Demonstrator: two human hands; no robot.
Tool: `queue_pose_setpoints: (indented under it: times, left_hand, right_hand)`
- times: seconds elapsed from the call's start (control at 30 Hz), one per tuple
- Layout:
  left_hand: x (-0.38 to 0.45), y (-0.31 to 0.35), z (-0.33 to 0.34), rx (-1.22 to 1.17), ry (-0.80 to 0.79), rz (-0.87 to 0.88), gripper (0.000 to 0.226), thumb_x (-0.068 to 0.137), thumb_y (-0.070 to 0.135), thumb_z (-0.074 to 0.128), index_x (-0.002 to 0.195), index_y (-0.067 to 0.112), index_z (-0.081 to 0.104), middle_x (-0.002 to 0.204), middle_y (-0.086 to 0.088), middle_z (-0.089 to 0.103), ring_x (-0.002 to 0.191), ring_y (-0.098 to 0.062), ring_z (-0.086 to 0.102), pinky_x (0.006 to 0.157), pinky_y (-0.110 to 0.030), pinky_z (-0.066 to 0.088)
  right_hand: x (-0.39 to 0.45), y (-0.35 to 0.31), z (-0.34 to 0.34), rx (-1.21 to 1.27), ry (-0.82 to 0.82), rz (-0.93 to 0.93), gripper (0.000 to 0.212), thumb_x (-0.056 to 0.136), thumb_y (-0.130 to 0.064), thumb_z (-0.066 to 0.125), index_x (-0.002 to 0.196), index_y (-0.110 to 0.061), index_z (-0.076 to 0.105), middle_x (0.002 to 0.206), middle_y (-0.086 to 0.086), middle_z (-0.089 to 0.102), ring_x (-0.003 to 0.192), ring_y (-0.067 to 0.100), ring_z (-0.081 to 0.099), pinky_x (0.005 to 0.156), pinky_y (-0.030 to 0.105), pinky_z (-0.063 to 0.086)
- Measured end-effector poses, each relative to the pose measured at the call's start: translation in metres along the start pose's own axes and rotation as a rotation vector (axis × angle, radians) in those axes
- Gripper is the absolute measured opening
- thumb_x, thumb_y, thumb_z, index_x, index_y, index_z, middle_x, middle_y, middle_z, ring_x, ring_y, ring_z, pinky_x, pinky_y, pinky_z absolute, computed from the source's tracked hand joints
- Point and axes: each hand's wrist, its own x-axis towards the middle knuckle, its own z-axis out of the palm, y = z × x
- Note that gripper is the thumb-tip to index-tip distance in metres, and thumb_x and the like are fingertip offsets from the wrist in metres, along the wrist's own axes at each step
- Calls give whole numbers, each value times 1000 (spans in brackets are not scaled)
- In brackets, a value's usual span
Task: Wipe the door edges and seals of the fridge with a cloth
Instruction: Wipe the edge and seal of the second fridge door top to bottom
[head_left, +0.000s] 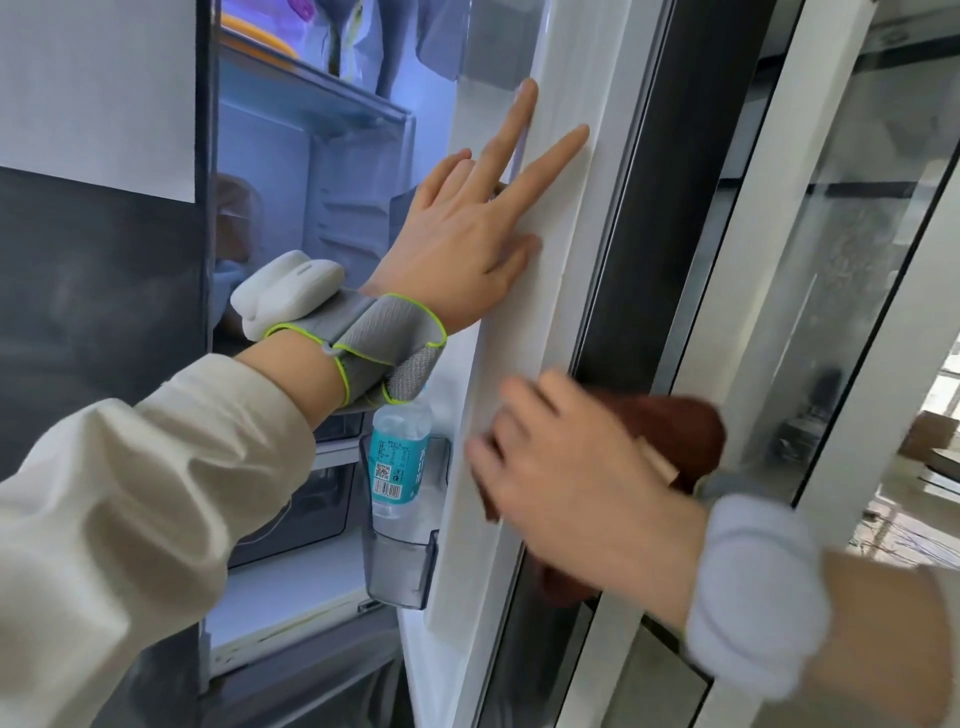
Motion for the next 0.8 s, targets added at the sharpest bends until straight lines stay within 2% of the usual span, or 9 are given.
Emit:
queue_pose_setpoints:
  times: [0.1, 0.17, 0.27, 0.33, 0.4, 0.5, 0.63, 0.7, 0.8]
  left_hand:
    - [1, 1, 2, -2, 7, 4, 68, 85, 19, 41, 147, 29, 17, 156, -11, 1, 105, -23, 47, 106, -33, 15]
    - [2, 2, 4, 11, 18, 7, 67, 84, 20, 41, 147, 29, 18, 156, -12, 2, 105, -23, 47, 104, -31, 15]
    - [2, 3, 8, 18, 48, 16, 66, 83, 19, 42, 146, 28, 23, 156, -14, 7, 102, -25, 50, 103, -30, 16]
    - [1, 2, 10, 38, 78, 26, 66, 81, 19, 40, 146, 27, 26, 155, -16, 11, 101, -26, 52, 102, -29, 16]
    - [1, 2, 10, 31, 76, 22, 66, 81, 22, 37, 146, 27, 26, 155, -16, 10, 100, -26, 50, 102, -29, 16]
    - [-1, 3, 9, 20, 59, 7, 65, 81, 25, 29, 146, 29, 23, 156, -14, 8, 102, -23, 48, 103, -29, 16]
    - [0, 1, 10, 66, 71, 25, 66, 85, 18, 40, 147, 28, 21, 155, -15, 7, 102, -24, 48, 102, -29, 17]
    - [1, 3, 9, 70, 58, 30, 66, 85, 17, 42, 147, 28, 20, 156, -15, 6, 102, -25, 47, 101, -28, 16]
    - [2, 3, 10, 65, 56, 30, 66, 85, 18, 42, 147, 28, 21, 156, -14, 6, 103, -25, 47, 100, -28, 16]
  right_hand:
    - [-13, -39, 10, 71, -175, -129, 17, 64, -35, 69, 67, -19, 65, 55, 0, 57, 69, 20, 45, 65, 33, 32]
    - [-17, -45, 15, 114, -202, -143, 18, 66, -37, 68, 64, -21, 61, 52, -1, 54, 67, 20, 42, 64, 33, 32]
    - [-10, -15, 13, 224, -77, -73, 19, 67, -37, 58, 64, -17, 55, 53, 2, 54, 66, 23, 48, 64, 37, 29]
    - [1, 21, 3, 158, 60, 2, 21, 69, -35, 46, 67, -16, 54, 54, 5, 55, 69, 25, 50, 63, 38, 25]
    - [12, 57, -11, 57, 159, 90, 27, 74, -34, 42, 74, -12, 57, 60, 9, 57, 72, 27, 50, 63, 38, 25]
    - [15, 81, -19, -50, 156, 116, 31, 84, -35, 43, 84, -8, 58, 64, 11, 57, 74, 29, 47, 65, 37, 29]
    - [3, 59, -10, -49, 90, 96, 30, 81, -38, 49, 82, -9, 56, 68, 12, 55, 80, 31, 44, 67, 40, 26]
    - [-7, 35, 0, 50, 84, 72, 29, 75, -38, 54, 80, -9, 57, 68, 11, 55, 78, 29, 44, 66, 41, 24]
    - [-27, -14, 19, 189, -9, -28, 28, 72, -36, 55, 85, -12, 61, 71, 8, 59, 76, 27, 48, 68, 41, 27]
